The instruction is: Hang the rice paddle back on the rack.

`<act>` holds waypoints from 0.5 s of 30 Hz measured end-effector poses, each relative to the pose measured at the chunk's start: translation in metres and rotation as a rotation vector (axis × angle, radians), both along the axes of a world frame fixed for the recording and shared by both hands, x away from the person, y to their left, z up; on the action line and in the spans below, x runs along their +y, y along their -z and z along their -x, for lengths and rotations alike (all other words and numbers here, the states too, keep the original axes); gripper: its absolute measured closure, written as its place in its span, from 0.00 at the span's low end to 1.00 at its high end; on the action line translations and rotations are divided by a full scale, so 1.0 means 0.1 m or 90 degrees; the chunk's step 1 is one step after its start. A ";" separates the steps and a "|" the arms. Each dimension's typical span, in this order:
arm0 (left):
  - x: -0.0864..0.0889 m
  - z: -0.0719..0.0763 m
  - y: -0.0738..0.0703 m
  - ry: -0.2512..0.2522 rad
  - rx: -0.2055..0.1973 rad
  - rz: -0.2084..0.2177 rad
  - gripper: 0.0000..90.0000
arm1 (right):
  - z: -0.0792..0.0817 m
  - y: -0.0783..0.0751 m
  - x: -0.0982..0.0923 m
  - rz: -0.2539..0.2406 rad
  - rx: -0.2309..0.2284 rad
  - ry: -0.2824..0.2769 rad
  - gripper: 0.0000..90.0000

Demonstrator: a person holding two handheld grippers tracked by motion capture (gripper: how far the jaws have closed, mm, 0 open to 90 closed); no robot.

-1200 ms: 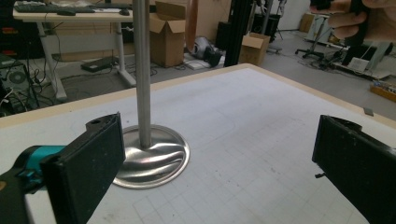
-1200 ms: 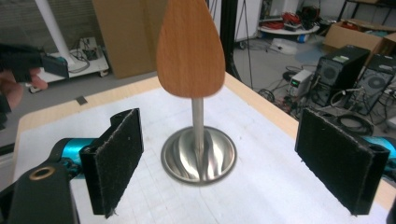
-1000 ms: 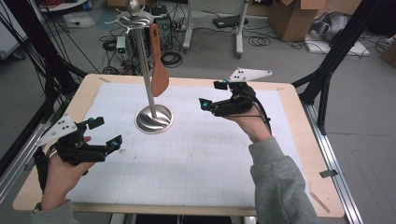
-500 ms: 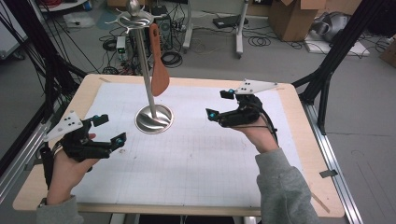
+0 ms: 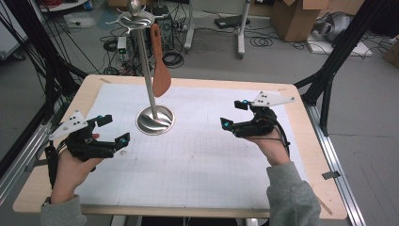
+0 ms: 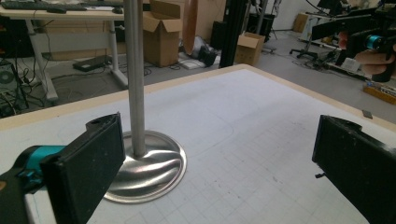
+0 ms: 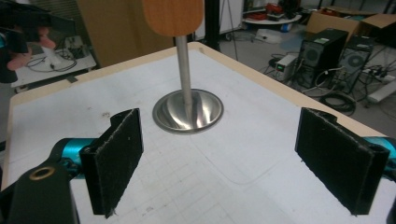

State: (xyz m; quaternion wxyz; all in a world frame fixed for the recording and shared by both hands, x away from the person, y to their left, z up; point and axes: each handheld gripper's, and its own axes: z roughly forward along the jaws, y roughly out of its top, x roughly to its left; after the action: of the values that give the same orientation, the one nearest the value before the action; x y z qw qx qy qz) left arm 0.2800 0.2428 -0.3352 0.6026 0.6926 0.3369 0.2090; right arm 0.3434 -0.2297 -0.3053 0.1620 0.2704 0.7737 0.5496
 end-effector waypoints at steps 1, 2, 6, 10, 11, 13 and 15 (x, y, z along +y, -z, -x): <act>0.00 0.00 0.00 0.000 0.000 0.000 0.03 | 0.01 0.02 -0.03 -0.004 -0.001 0.005 0.16; 0.00 0.00 0.00 0.001 -0.001 0.000 0.03 | 0.02 0.03 -0.06 -0.010 0.001 0.008 0.16; -0.01 -0.02 0.02 -0.001 0.003 0.000 0.03 | 0.05 0.09 -0.17 -0.022 -0.002 0.024 0.16; -0.02 -0.03 0.03 0.001 0.004 -0.002 0.03 | 0.07 0.17 -0.25 -0.023 -0.002 0.032 0.16; -0.02 -0.03 0.03 0.000 0.005 -0.001 0.03 | 0.08 0.19 -0.26 -0.026 0.000 0.036 0.16; -0.02 -0.03 0.04 0.001 0.006 0.000 0.03 | 0.10 0.24 -0.29 -0.020 -0.002 0.048 0.16; -0.01 -0.04 0.05 -0.002 0.009 -0.001 0.03 | 0.10 0.28 -0.32 -0.016 -0.005 0.051 0.16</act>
State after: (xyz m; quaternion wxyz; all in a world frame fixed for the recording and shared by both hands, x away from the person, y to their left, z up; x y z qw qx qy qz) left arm 0.2836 0.2416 -0.3401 0.5992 0.6939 0.3421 0.2058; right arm 0.3331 -0.2619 -0.3336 0.1837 0.3012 0.7547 0.5531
